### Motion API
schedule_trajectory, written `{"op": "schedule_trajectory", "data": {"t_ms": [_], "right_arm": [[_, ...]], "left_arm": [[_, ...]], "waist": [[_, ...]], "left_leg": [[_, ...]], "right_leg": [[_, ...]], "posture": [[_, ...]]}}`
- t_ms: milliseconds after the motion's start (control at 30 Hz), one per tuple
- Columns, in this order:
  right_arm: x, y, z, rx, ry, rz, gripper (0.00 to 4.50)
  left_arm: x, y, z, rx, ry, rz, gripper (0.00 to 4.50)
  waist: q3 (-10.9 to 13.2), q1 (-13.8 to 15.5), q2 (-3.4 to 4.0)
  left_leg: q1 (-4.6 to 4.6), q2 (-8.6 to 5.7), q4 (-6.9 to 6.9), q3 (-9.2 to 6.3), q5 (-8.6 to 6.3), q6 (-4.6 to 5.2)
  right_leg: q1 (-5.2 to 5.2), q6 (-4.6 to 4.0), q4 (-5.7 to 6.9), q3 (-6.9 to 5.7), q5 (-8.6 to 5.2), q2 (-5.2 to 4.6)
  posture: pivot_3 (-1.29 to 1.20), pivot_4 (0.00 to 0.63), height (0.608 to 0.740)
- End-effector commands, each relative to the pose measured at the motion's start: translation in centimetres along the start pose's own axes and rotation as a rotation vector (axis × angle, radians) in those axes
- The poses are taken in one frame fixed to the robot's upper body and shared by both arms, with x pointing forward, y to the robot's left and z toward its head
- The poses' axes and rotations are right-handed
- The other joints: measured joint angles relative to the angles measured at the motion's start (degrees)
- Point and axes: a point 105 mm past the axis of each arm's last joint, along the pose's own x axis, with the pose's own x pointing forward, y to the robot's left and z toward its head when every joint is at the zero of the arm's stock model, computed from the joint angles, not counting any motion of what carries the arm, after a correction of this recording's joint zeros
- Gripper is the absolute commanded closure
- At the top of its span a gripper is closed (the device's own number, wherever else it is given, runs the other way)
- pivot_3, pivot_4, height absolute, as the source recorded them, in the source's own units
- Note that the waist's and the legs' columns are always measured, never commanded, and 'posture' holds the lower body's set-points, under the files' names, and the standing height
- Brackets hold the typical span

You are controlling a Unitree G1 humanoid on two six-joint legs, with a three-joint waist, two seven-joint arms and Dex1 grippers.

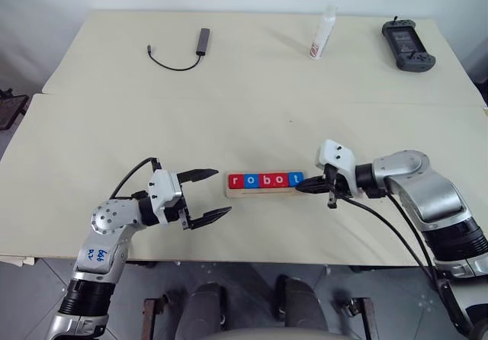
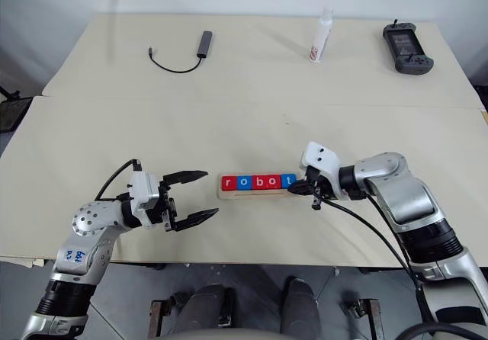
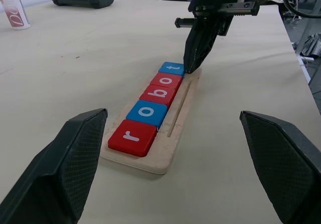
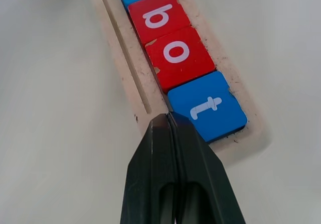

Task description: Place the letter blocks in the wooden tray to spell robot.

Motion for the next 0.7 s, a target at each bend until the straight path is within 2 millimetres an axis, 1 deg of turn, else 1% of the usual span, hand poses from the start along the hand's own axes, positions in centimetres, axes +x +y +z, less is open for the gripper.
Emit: {"op": "schedule_trajectory", "data": {"t_ms": [33,133,200,267,367,433,500,600,667,700], "right_arm": [[-1.1,0.3,1.3,-0.039,-0.055,0.002,4.47],[-2.8,0.8,1.7,-0.029,-0.138,0.010,4.47],[-4.0,0.8,1.1,-0.011,-0.153,-0.013,4.47],[-5.4,0.5,0.4,-0.010,-0.180,-0.077,4.47],[-7.5,0.8,-0.8,-0.039,-0.224,-0.152,3.93],[-8.4,1.4,-1.5,-0.066,-0.237,-0.168,3.30],[-9.2,1.9,-2.1,-0.084,-0.256,-0.184,2.57],[-10.3,1.4,-2.4,-0.122,-0.374,-0.286,1.53],[-10.3,1.3,-3.2,-0.122,-0.354,-0.292,0.85],[-10.3,1.2,-3.2,-0.123,-0.368,-0.307,0.56]], "left_arm": [[0.0,0.1,1.2,0.042,-0.033,-0.005,0.00],[-0.3,0.2,1.2,0.045,-0.027,-0.003,0.00],[-0.5,0.2,1.0,0.044,-0.022,-0.002,0.00],[-0.9,0.2,1.0,0.041,-0.015,0.002,0.00],[-1.7,0.3,0.7,0.037,0.004,0.009,0.00],[-2.2,0.4,0.5,0.032,0.024,0.012,0.00],[-3.0,0.7,0.2,0.036,0.055,0.017,0.00],[-4.3,1.5,0.2,0.055,0.070,0.052,0.00],[-4.9,2.0,0.1,0.054,0.082,0.079,0.00],[-5.1,2.1,-0.1,0.048,0.095,0.086,0.00]], "waist": [[0.0,0.1,0.00],[0.0,0.4,0.00],[0.0,0.5,0.00],[0.0,0.8,-0.01],[0.0,1.2,-0.01],[0.0,1.4,0.00],[0.0,1.4,0.00],[0.0,1.2,0.00],[0.0,1.1,0.00],[0.0,1.2,0.00]], "left_leg": [[0.00,0.00,0.00,0.00,0.00,0.00],[-0.01,-0.01,0.00,-0.02,0.00,0.00],[-0.03,-0.02,0.00,-0.02,-0.01,0.02],[-0.03,-0.02,0.00,-0.01,-0.01,0.03],[0.00,-0.02,-0.01,0.02,-0.02,0.02],[0.01,-0.02,-0.02,0.04,-0.02,0.03],[0.03,-0.02,-0.01,0.08,-0.02,0.03],[0.09,0.00,-0.01,0.12,-0.02,0.03],[0.14,0.02,-0.02,0.17,-0.02,0.03],[0.15,0.02,-0.02,0.18,-0.02,0.03]], "right_leg": [[0.00,0.00,0.00,0.00,0.00,0.00],[0.00,0.00,-0.01,-0.01,0.00,0.00],[0.01,0.00,-0.02,-0.01,0.00,0.00],[0.01,0.00,-0.03,-0.01,0.00,0.00],[0.01,0.00,-0.02,0.00,0.00,0.00],[0.01,0.00,-0.02,0.01,0.00,0.00],[0.01,0.00,-0.01,0.04,0.00,0.00],[0.03,0.01,-0.01,0.07,0.00,0.01],[0.04,0.01,0.00,0.11,0.01,0.02],[0.04,0.01,0.01,0.12,0.01,0.02]], "posture": [[0.00,0.150,0.740],[0.00,0.150,0.740],[0.00,0.150,0.740],[0.00,0.150,0.740],[0.00,0.150,0.740],[0.00,0.150,0.740],[0.00,0.150,0.740],[0.00,0.150,0.740],[0.00,0.150,0.740],[0.00,0.150,0.740]]}}
